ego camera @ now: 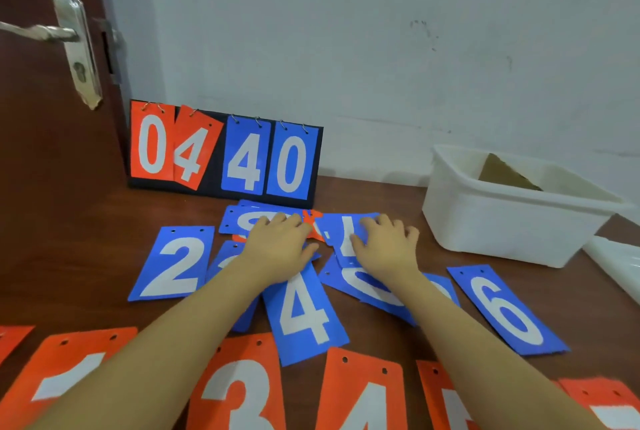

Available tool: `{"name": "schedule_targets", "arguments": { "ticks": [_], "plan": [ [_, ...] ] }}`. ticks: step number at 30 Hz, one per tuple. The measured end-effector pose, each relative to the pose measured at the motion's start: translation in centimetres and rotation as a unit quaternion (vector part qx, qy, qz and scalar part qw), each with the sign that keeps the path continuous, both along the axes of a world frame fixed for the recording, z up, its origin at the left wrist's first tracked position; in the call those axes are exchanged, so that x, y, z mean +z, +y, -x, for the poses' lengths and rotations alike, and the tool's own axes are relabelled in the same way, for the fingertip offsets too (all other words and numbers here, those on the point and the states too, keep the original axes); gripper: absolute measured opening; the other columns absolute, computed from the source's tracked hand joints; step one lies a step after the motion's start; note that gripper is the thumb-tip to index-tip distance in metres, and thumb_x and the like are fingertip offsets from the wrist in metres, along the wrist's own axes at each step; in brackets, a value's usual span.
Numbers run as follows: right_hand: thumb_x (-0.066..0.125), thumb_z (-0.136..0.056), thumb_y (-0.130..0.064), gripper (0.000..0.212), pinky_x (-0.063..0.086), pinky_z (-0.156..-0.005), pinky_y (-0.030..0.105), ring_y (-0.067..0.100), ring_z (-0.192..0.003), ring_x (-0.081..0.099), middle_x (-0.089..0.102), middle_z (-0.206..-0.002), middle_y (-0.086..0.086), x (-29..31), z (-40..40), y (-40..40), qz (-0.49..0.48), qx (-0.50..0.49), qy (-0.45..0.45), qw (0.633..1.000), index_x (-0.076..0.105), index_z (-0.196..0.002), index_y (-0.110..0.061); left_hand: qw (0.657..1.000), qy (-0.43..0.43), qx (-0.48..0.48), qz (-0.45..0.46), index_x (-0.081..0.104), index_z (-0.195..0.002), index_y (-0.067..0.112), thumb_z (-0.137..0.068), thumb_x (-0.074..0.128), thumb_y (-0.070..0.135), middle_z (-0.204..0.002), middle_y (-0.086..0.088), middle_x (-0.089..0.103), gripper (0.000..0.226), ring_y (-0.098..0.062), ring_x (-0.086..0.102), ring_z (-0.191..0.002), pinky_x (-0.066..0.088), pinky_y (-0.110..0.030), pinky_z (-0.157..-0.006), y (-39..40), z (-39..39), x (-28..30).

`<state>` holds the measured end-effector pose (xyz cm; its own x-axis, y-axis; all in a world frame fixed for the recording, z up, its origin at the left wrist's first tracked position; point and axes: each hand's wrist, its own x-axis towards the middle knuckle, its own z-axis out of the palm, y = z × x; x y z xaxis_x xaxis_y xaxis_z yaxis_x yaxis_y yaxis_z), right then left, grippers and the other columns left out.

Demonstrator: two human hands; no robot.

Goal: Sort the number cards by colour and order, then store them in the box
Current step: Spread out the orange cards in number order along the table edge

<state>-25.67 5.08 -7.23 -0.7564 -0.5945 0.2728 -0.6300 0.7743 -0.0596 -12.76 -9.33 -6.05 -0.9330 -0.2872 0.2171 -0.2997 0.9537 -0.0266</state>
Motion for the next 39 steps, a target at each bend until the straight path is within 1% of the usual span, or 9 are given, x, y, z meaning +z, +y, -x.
{"name": "schedule_targets", "arguments": {
  "ticks": [6,12,17,22,25,30,33,36,39],
  "plan": [
    [0.038,-0.092,-0.056,0.048,0.016,-0.106,0.050,0.025,-0.131,0.032,0.037,-0.145,-0.002,0.1,-0.3,-4.8,0.035,0.094,-0.142,0.985,0.043,-0.135,-0.036,0.991,-0.035,0.075,-0.104,0.046,-0.125,0.016,-0.095,0.036,0.043,-0.134,-0.004,0.046,0.041,-0.025,0.042,-0.122,0.035,-0.045,-0.100,-2.6,2.9,-0.4],
    [0.033,-0.088,-0.061,0.056,0.013,-0.106,0.054,0.032,-0.118,0.046,0.052,-0.125,0.007,-0.2,1.3,-4.8,-0.010,-0.003,-0.043,0.999,0.054,-0.116,-0.018,0.990,-0.025,0.036,-0.135,0.050,-0.123,0.025,-0.089,0.045,0.051,-0.129,0.002,0.048,0.043,-0.021,0.042,-0.119,0.036,-0.041,-0.098,-4.0,1.9,-0.5],
    [0.044,-0.075,-0.075,0.069,0.019,-0.104,0.048,0.029,-0.126,0.032,0.042,-0.131,0.007,-0.7,0.3,-6.4,0.040,0.010,-0.114,0.993,0.052,-0.118,-0.021,0.982,0.005,-0.018,-0.188,0.052,-0.125,0.023,-0.088,0.050,0.047,-0.129,0.003,0.048,0.044,-0.019,0.041,-0.116,0.038,-0.034,-0.095,-3.8,1.4,-0.6],
    [0.056,-0.076,-0.064,0.048,0.020,-0.100,0.041,0.027,-0.118,0.035,0.042,-0.121,0.001,-0.9,-0.4,-6.3,0.097,0.034,-0.117,0.988,0.059,-0.106,-0.026,0.985,0.007,0.003,-0.175,0.046,-0.127,0.036,-0.088,0.045,0.048,-0.138,0.009,0.041,0.040,-0.020,0.030,-0.129,0.019,-0.041,-0.103,-3.9,0.9,-1.5],
    [0.061,-0.073,-0.063,0.052,0.023,-0.096,0.039,0.026,-0.114,0.036,0.041,-0.118,0.001,-1.2,-1.4,-5.6,0.120,0.026,-0.092,0.988,0.057,-0.103,-0.021,0.983,0.025,0.014,-0.182,0.044,-0.128,0.039,-0.089,0.040,0.051,-0.143,0.011,0.037,0.041,-0.018,0.028,-0.133,0.016,-0.044,-0.106,-3.6,0.6,-2.2],
    [0.060,-0.073,-0.064,0.056,0.025,-0.095,0.039,0.027,-0.115,0.036,0.043,-0.119,0.004,-1.1,-2.4,-5.1,0.098,0.024,-0.084,0.991,0.056,-0.105,-0.019,0.985,0.063,0.013,-0.161,0.045,-0.128,0.037,-0.090,0.039,0.051,-0.144,0.011,0.039,0.041,-0.017,0.029,-0.135,0.019,-0.044,-0.108,-3.2,0.3,-3.1],
    [0.061,-0.068,-0.070,0.061,0.025,-0.097,0.040,0.028,-0.118,0.036,0.043,-0.120,0.004,-0.6,-2.5,-5.0,0.082,0.004,-0.148,0.986,0.059,-0.104,-0.021,0.982,0.066,0.006,-0.175,0.045,-0.129,0.037,-0.091,0.041,0.045,-0.145,0.011,0.038,0.039,-0.015,0.028,-0.135,0.018,-0.043,-0.108,-3.4,0.1,-3.1],
    [0.063,-0.070,-0.065,0.045,0.027,-0.095,0.041,0.030,-0.117,0.037,0.044,-0.118,0.006,0.2,-2.3,-5.3,0.048,-0.007,-0.192,0.980,0.062,-0.083,-0.023,0.983,0.068,0.011,-0.168,0.044,-0.131,0.038,-0.092,0.039,0.044,-0.145,0.012,0.037,0.039,-0.012,0.028,-0.135,0.017,-0.040,-0.108,-3.4,-0.1,-3.1],
    [0.066,-0.077,-0.051,0.039,0.027,-0.084,0.036,0.026,-0.103,0.042,0.052,-0.096,0.003,0.9,-2.7,-5.6,0.078,0.005,-0.190,0.979,0.047,-0.056,-0.024,0.985,0.076,0.015,-0.151,0.043,-0.131,0.037,-0.093,0.039,0.042,-0.145,0.012,0.037,0.039,-0.012,0.029,-0.134,0.018,-0.039,-0.106,-3.4,-0.1,-3.3]
  ]
}}
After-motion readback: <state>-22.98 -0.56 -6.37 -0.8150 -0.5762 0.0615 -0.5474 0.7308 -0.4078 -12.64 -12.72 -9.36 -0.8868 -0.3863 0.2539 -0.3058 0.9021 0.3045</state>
